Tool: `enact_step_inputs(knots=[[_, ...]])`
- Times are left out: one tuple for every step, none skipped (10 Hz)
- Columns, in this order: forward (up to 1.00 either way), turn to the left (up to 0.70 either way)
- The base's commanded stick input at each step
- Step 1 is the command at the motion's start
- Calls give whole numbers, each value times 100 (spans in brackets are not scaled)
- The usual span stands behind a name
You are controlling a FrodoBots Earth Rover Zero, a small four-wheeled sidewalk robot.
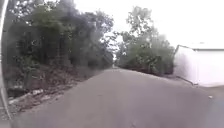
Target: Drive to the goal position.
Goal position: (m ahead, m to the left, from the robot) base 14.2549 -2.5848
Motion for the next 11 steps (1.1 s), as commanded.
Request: enact_step_inputs(knots=[[70,0],[70,0],[70,0],[70,0],[70,0],[70,-1],[70,-15],[70,-31],[70,-28],[70,-9],[70,0]])
